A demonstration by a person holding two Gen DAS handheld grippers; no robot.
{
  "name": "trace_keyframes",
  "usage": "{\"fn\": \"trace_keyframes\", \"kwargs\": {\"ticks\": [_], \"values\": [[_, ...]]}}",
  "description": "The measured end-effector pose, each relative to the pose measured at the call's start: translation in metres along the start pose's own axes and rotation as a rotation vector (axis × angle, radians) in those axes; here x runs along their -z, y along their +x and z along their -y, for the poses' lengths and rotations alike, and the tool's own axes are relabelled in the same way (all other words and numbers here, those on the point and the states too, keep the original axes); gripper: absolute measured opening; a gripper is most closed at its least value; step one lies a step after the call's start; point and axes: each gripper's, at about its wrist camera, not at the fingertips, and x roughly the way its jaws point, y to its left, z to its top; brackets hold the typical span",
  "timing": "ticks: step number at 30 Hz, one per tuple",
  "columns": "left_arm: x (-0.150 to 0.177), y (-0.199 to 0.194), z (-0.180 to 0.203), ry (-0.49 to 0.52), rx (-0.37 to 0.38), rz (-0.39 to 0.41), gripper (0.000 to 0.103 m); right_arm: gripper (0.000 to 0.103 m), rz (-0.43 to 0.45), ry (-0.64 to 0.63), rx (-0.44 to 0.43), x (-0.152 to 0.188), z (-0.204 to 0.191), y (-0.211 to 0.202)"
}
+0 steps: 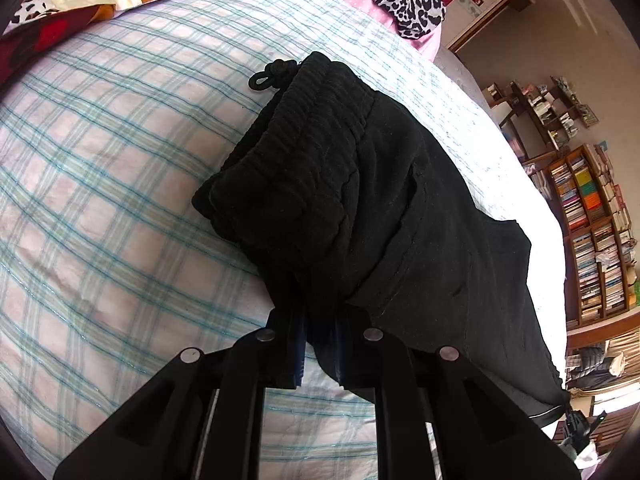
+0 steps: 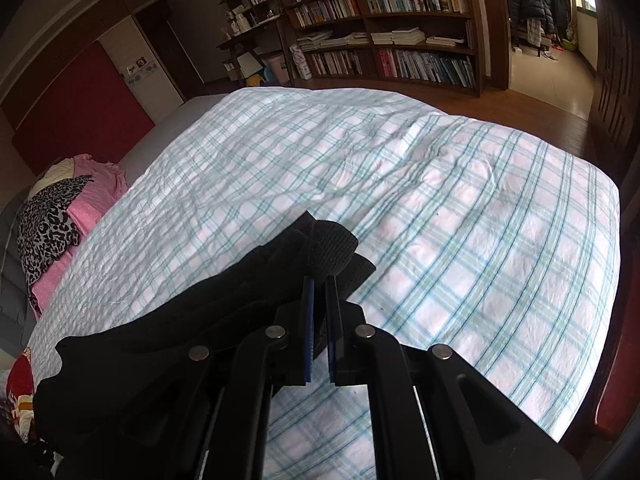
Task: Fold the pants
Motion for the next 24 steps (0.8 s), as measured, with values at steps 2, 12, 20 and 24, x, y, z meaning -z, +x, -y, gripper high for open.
{"fn": "trace_keyframes", "kwargs": {"ticks": [2,12,20,24], "values": [[-0.001,-0.003,0.0,-0.016,0.013,0.01,0.009,0.005,0.05,-0.026,-0.038,-0.016,-0.016,-0.013],[0.01,-0.005,-0.004,-0.018,0.015,0.056,0.01,0.002,0.089,-0.082,0.082,-0.014,0.012,-0.003],[0.01,-0.009,-0.002,-0.025,0.012,0.054,0.012,0.031,-0.024,-0.048,0.003,0.005,0.009,0.013],[0.009,-0.01,-0.002,-0.026,0.014,0.055,0.012,0.036,-0.066,0.029,-0.029,-0.001,0.003,0.025]]}}
